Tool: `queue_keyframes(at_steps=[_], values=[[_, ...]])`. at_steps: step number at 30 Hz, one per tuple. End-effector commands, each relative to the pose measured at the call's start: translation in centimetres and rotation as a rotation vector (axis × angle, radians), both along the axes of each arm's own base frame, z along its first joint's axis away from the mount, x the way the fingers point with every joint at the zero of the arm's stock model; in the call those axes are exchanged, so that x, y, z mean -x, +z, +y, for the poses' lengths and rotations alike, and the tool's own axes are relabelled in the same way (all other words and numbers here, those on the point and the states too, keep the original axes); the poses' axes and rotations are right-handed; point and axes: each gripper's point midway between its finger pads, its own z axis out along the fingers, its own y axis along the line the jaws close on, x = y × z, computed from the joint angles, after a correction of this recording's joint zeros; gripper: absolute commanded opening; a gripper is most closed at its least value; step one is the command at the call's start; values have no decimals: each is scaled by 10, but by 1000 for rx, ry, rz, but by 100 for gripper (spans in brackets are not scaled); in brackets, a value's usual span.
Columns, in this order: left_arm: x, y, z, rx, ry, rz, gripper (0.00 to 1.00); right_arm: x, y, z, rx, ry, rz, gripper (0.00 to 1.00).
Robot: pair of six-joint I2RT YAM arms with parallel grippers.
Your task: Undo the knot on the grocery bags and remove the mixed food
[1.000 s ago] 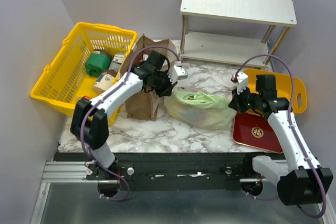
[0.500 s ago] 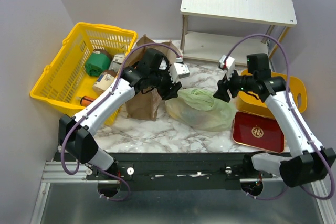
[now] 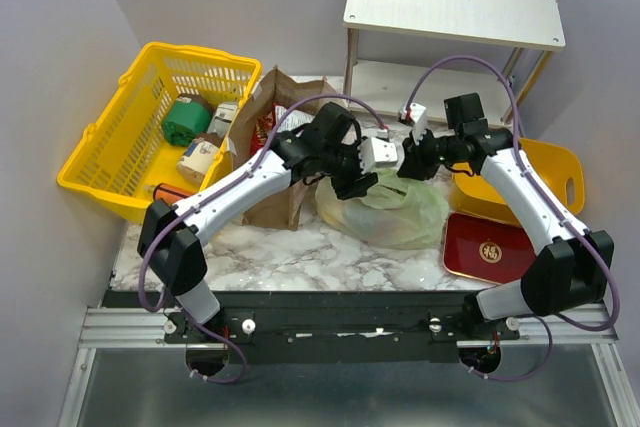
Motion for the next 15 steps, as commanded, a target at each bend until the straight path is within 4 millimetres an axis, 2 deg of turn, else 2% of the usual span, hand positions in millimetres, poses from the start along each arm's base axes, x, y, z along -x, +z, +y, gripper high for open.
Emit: queue_keyframes(at_steps=[1, 4, 5, 6, 8, 10, 11, 12, 13, 14, 15], values=[[-27, -13, -17, -63, 40, -114, 62, -4, 4, -7, 33, -46, -53, 14], [-45, -20, -17, -99, 97, -164, 40, 2, 6, -16, 54, -82, -83, 6], [-51, -20, -15, -105, 117, -186, 25, 3, 6, -20, 58, -97, -84, 3], [-54, -18, -13, -105, 127, -196, 19, 5, 1, -27, 79, -126, -82, 0], [-56, -12, -7, -99, 151, -206, 5, 3, 8, -41, 82, -192, -119, 0], [-61, -11, 7, -104, 188, -205, 2, 2, 11, -58, 96, -263, -137, 0], [-62, 0, 14, -81, 207, -219, 0, -2, 13, -74, 90, -329, -132, 0], [-62, -5, 23, -91, 227, -214, 0, -3, 16, -83, 85, -364, -135, 0], [-68, -2, 35, -84, 258, -221, 0, -3, 18, -90, 82, -392, -135, 0], [-70, 8, 43, -59, 278, -243, 0, -2, 24, -98, 79, -417, -153, 1], [-69, 2, 52, -72, 288, -236, 0, -1, 26, -101, 83, -422, -160, 0]])
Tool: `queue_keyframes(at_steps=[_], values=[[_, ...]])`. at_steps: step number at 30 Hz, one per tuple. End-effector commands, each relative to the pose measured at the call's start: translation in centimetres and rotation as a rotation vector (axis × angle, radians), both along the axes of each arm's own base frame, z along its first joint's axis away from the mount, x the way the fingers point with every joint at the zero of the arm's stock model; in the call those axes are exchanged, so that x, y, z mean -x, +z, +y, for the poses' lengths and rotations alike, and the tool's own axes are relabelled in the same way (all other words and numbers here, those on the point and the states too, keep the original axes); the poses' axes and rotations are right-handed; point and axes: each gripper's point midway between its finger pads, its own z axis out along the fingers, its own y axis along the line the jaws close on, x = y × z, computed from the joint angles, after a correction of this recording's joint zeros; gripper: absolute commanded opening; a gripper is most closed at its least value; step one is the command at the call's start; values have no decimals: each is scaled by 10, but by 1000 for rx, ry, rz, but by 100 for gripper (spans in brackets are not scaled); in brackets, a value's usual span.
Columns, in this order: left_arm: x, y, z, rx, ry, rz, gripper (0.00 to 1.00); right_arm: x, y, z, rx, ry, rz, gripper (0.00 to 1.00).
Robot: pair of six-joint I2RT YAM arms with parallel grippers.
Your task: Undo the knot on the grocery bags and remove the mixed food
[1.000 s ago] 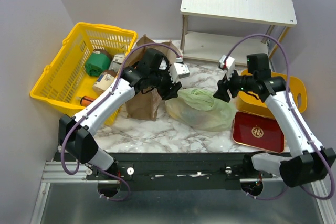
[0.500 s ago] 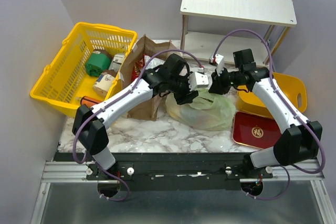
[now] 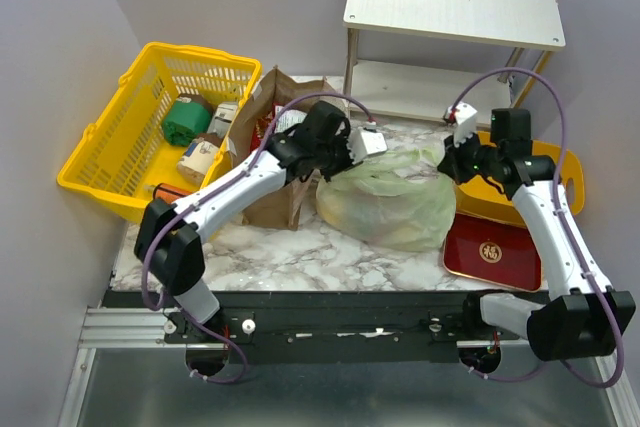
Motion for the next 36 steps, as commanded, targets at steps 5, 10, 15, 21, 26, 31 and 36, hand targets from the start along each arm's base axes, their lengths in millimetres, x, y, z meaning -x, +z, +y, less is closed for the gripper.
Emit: queue_keyframes(at_steps=[5, 10, 15, 21, 26, 31, 36], values=[[-9, 35, 60, 64, 148, -67, 0, 9, 21, -22, -24, -101, -59, 0], [6, 76, 37, 223, 93, -11, 59, 9, 39, -8, -104, -73, -63, 52], [22, 120, 6, 360, -35, 29, 81, -2, 43, -6, -140, -113, -21, 63], [35, 99, -37, 263, -208, 83, 82, -2, 28, 14, -249, -72, 82, 71], [48, 63, -63, 184, -286, 157, 85, -12, 8, 12, -255, -125, 140, 72], [40, 32, -78, 129, -257, 135, 84, -26, -14, 5, -224, -176, 181, 74], [-4, 14, -84, 81, -89, 33, 53, -42, -35, -7, -175, -246, 200, 56]])
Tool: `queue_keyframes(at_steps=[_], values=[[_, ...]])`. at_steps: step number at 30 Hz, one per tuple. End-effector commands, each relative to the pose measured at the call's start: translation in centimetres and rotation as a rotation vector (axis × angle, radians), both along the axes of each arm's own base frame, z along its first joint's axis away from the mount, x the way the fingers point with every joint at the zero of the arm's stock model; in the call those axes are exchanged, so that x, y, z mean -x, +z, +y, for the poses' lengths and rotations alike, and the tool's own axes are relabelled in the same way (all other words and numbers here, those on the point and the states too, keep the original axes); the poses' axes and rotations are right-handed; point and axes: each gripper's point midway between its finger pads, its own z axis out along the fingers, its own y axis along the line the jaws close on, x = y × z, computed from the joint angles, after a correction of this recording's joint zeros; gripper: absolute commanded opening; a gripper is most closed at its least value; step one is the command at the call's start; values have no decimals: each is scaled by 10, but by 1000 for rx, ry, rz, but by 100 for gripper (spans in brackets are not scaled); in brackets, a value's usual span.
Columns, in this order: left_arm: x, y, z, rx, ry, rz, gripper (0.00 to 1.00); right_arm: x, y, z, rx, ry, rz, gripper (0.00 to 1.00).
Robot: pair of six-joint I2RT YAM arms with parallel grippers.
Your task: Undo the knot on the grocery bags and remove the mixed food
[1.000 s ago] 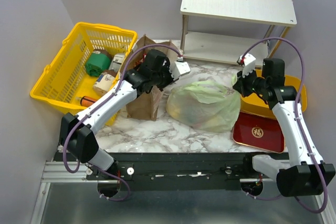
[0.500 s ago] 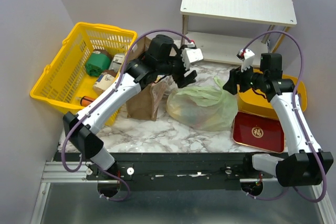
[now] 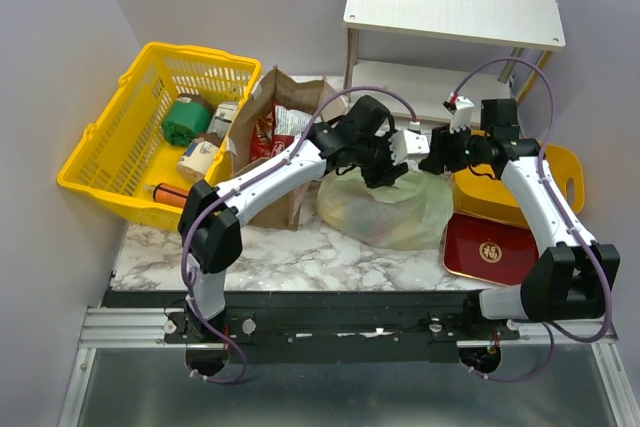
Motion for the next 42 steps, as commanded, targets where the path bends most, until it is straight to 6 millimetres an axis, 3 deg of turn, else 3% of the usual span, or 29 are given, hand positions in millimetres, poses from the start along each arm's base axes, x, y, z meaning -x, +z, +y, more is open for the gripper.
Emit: queue_keyframes(at_steps=[1, 2, 4, 5, 7, 8, 10, 11, 13, 15, 16, 18, 19, 20, 21, 24, 25, 27, 28, 29, 30, 31, 32, 35, 36, 37, 39, 40, 42], values=[[-40, -1, -2, -24, 138, -119, 44, -21, -11, -11, 47, -69, -4, 33], [-43, 2, -1, -27, 145, -128, 23, -25, -5, -10, 47, -64, -23, 22], [-53, 19, 6, -9, 184, -162, 0, -36, 16, -9, 39, -63, -77, 0], [-57, 36, 11, 23, 204, -186, 0, -47, 40, -9, 37, -60, -141, 0], [-68, 60, 24, 63, 264, -222, 0, -59, 69, -11, 42, -73, -216, 0], [-78, 87, 39, 111, 309, -264, 0, -67, 98, -12, 41, -80, -286, 0], [-92, 118, 58, 169, 388, -308, 0, -70, 123, -13, 41, -85, -343, 0], [-101, 145, 76, 219, 436, -349, 0, -71, 137, -16, 39, -93, -376, 0], [-107, 180, 91, 281, 475, -401, 0, -64, 172, -15, 14, -83, -455, 0], [-105, 209, 105, 334, 484, -438, 0, -52, 188, -9, 2, -27, -511, 1], [-100, 213, 107, 347, 467, -439, 0, -35, 191, 1, -26, 38, -540, 0], [-81, 230, 110, 407, 425, -444, 0, -20, 183, 3, -21, 63, -553, 0], [-76, 211, 110, 394, 422, -406, 0, -8, 168, 3, -13, 69, -541, 0], [-64, 222, 115, 438, 414, -419, 0, 0, 155, 2, -2, 77, -521, 1], [-58, 188, 114, 407, 408, -346, 0, 5, 143, -1, 36, 97, -523, 0], [-30, 154, 119, 382, 356, -266, 0, 29, 94, -12, 129, 106, -465, 0], [-21, 118, 122, 329, 347, -206, 0, 35, 81, -17, 157, 99, -445, 0], [-1, 97, 131, 295, 320, -165, 0, 53, 53, -23, 201, 111, -423, 0], [8, 65, 137, 245, 319, -118, 0, 57, 42, -29, 228, 89, -399, 1], [18, 58, 144, 229, 321, -105, 0, 60, 34, -33, 244, 72, -380, 26], [23, 47, 148, 208, 318, -95, 0, 66, 23, -36, 248, 50, -348, 45], [29, 28, 155, 173, 328, -71, 2, 72, 16, -37, 247, 43, -312, 53], [34, 24, 159, 159, 332, -58, 28, 75, 19, -34, 232, 56, -303, 57], [33, 34, 161, 167, 358, -53, 63, 80, 60, -11, 131, 147, -358, 64], [30, 40, 160, 175, 369, -61, 67, 80, 72, -6, 110, 162, -385, 65], [24, 58, 157, 205, 374, -90, 69, 75, 101, -1, 101, 177, -469, 66], [15, 73, 151, 224, 379, -109, 73, 75, 124, 14, 123, 250, -563, 68], [9, 98, 147, 265, 379, -142, 74, 73, 139, 18, 145, 271, -617, 68], [-2, 116, 137, 309, 392, -148, 77, 79, 148, 37, 161, 373, -670, 68]])
